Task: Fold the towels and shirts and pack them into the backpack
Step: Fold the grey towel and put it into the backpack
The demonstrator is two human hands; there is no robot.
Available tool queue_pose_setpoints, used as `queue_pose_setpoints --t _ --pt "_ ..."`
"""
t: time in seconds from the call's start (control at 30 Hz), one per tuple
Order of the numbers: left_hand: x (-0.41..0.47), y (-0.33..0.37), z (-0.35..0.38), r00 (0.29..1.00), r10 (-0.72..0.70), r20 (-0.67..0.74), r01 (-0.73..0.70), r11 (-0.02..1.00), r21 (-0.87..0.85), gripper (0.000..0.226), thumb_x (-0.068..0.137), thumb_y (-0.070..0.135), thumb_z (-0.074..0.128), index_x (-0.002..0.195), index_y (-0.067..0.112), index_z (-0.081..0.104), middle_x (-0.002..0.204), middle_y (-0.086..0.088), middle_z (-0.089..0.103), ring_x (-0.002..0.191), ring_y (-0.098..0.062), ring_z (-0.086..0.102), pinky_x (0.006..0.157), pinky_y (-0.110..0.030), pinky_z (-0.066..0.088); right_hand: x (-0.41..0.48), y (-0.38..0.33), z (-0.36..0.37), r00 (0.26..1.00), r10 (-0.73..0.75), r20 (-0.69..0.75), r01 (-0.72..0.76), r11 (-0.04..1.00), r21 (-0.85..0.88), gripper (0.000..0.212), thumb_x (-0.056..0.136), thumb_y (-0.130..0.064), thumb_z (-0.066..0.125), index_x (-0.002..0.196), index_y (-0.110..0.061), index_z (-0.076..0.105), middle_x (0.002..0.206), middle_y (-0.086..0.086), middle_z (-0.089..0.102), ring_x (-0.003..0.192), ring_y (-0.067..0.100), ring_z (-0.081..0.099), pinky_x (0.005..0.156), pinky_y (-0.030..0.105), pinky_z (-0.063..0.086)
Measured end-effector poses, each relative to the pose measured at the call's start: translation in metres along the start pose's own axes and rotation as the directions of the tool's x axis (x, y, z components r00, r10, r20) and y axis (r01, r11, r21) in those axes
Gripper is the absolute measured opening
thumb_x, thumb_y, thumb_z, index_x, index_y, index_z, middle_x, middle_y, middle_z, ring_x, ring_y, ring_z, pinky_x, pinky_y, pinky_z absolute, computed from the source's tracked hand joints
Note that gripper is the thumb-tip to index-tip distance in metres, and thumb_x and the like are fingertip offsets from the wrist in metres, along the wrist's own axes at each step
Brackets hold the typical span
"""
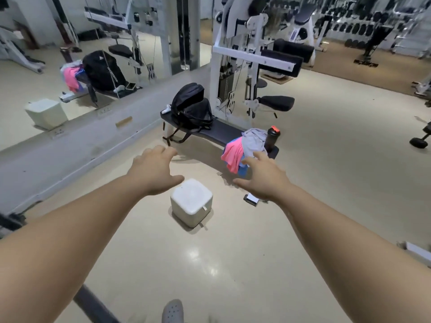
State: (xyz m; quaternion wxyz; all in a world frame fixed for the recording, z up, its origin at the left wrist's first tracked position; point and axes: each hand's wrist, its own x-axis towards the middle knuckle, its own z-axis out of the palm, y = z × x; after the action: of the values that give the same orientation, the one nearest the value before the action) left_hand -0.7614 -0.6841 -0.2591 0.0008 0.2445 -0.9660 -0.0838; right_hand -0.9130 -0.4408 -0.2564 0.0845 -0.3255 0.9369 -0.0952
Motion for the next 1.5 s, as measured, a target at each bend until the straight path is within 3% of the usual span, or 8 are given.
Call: queue_pose_setpoints --t 0.33,0.6,0.77,0.9,1.0,1.13,1.27,1.5 --pt "0.234 -0.057 0.013 0.986 0.069 0.149 -0.061 0.997 -0.052 0.069 0.08 0.061 0.062 0.139 0.031 0.041 0.139 0.001 0.045 0.127 -0.028 0.044 0.103 -0.047 0.042 0.223 -0.011 0.019 0.985 0.144 0.099 -0.152 0.985 0.081 0.058 0.079 -0.066 0.063 0.128 -0.034 0.056 0.136 -0.003 0.048 0.126 0.028 0.046 0.104 0.048 0.041" --pt "0.431 -0.041 0.048 0.971 0.073 0.229 -0.065 0.997 -0.042 0.072 0.077 0.061 0.061 0.139 0.032 0.041 0.136 0.001 0.047 0.125 -0.029 0.046 0.1 -0.044 0.045 0.409 0.055 0.038 0.976 0.167 0.138 -0.191 0.965 0.182 0.056 0.083 -0.064 0.062 0.132 -0.035 0.055 0.139 -0.004 0.046 0.128 0.026 0.046 0.1 0.043 0.043" --pt "0.541 -0.02 0.059 0.934 0.175 0.31 -0.207 0.976 0.073 0.07 0.083 0.06 0.06 0.142 0.032 0.037 0.14 0.004 0.044 0.128 -0.026 0.044 0.102 -0.04 0.043 0.495 0.095 0.049 0.95 0.228 0.214 -0.279 0.927 0.249 0.057 0.082 -0.062 0.062 0.129 -0.031 0.058 0.137 -0.002 0.049 0.126 0.028 0.048 0.103 0.045 0.044" --pt "0.63 -0.02 0.073 0.91 0.193 0.366 -0.215 0.976 0.02 0.076 0.078 0.064 0.057 0.143 0.03 0.039 0.137 0.002 0.047 0.127 -0.028 0.044 0.103 -0.04 0.043 0.559 0.112 0.061 0.92 0.289 0.265 -0.363 0.884 0.294 0.057 0.08 -0.065 0.063 0.127 -0.033 0.059 0.135 -0.002 0.05 0.127 0.024 0.049 0.103 0.045 0.044" --pt "0.701 -0.025 0.093 0.874 0.277 0.4 -0.304 0.953 0.003 0.084 0.072 0.07 0.049 0.145 0.029 0.039 0.136 0.0 0.047 0.127 -0.029 0.045 0.104 -0.043 0.043 0.607 0.12 0.078 0.883 0.369 0.291 -0.452 0.837 0.308 0.057 0.08 -0.063 0.065 0.127 -0.032 0.059 0.134 0.0 0.05 0.127 0.023 0.05 0.102 0.042 0.045" --pt "0.792 -0.039 0.119 0.801 0.424 0.422 -0.446 0.894 -0.051 0.075 0.083 0.061 0.061 0.146 0.028 0.038 0.143 0.001 0.045 0.131 -0.027 0.043 0.104 -0.042 0.042 0.673 0.114 0.105 0.816 0.495 0.298 -0.574 0.754 0.32 0.066 0.081 -0.062 0.066 0.136 -0.028 0.055 0.14 0.001 0.049 0.13 0.023 0.05 0.103 0.039 0.044" --pt "0.867 -0.049 0.136 0.738 0.493 0.46 -0.452 0.868 -0.204 0.073 0.085 0.06 0.062 0.147 0.028 0.039 0.145 0.001 0.045 0.133 -0.025 0.045 0.105 -0.044 0.043 0.712 0.101 0.123 0.733 0.587 0.343 -0.675 0.691 0.259 0.071 0.075 -0.072 0.061 0.133 -0.031 0.058 0.132 -0.002 0.053 0.12 0.023 0.056 0.094 0.038 0.049" --pt "0.945 0.002 0.179 0.595 0.559 0.578 -0.535 0.812 -0.234 0.071 0.084 0.06 0.061 0.144 0.027 0.042 0.141 0.001 0.048 0.131 -0.025 0.046 0.104 -0.041 0.043 0.753 0.141 0.142 0.634 0.697 0.334 -0.772 0.549 0.321 0.045 0.082 -0.055 0.066 0.122 -0.036 0.064 0.124 -0.006 0.056 0.111 0.015 0.058 0.094 0.034 0.049"
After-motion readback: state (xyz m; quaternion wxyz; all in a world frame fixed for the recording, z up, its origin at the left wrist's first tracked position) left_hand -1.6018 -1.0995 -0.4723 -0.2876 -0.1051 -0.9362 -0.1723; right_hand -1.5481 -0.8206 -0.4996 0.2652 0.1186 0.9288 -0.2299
